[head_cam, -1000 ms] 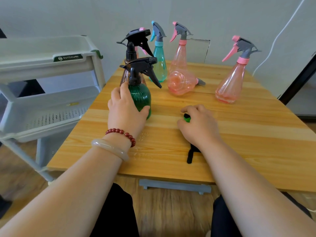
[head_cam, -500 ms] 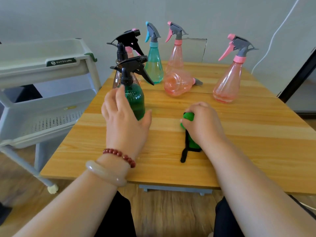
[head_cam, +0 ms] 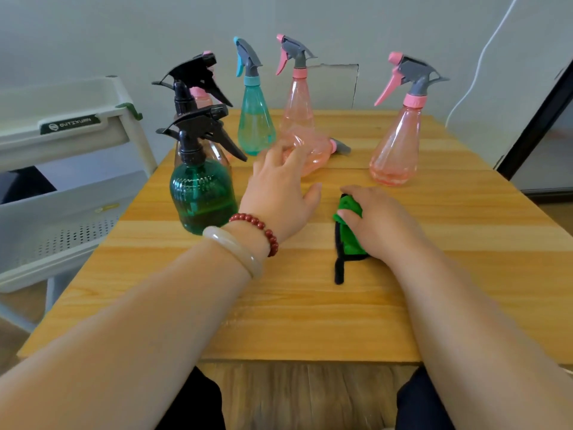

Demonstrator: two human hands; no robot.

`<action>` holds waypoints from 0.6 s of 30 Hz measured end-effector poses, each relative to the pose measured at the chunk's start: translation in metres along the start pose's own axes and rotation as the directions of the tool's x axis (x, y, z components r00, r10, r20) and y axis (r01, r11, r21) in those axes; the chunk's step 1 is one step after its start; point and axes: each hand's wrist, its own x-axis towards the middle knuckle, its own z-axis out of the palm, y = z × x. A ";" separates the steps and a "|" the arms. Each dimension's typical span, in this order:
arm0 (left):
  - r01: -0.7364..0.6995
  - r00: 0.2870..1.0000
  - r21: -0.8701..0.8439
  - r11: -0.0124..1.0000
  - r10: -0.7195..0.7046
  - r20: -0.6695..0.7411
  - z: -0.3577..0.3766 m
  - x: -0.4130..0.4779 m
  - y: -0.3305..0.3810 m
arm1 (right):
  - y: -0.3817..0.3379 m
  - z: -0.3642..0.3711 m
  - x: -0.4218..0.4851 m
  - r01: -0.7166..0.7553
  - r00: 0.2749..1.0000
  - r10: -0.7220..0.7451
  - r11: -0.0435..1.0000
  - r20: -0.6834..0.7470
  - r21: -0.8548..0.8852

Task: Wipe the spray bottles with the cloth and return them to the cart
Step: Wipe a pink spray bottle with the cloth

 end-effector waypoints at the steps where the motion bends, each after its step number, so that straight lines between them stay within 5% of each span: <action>1: 0.003 1.000 0.042 0.999 -0.004 0.015 0.004 0.008 0.000 | 0.000 0.001 0.000 0.018 1.000 -0.018 1.000 -0.025 0.016; 5: 0.020 0.999 0.182 0.983 -0.026 0.030 0.016 0.040 -0.002 | 0.002 0.001 0.004 0.042 0.995 -0.036 0.997 -0.088 0.067; 10: 0.156 0.975 0.091 0.984 -0.167 0.143 0.028 0.067 -0.009 | 0.004 0.000 0.009 0.021 0.996 -0.009 0.991 -0.092 0.133; 18: 0.175 0.983 0.092 0.980 -0.179 0.037 0.014 0.060 -0.009 | 0.003 -0.001 0.011 -0.010 0.997 0.023 0.987 -0.079 0.161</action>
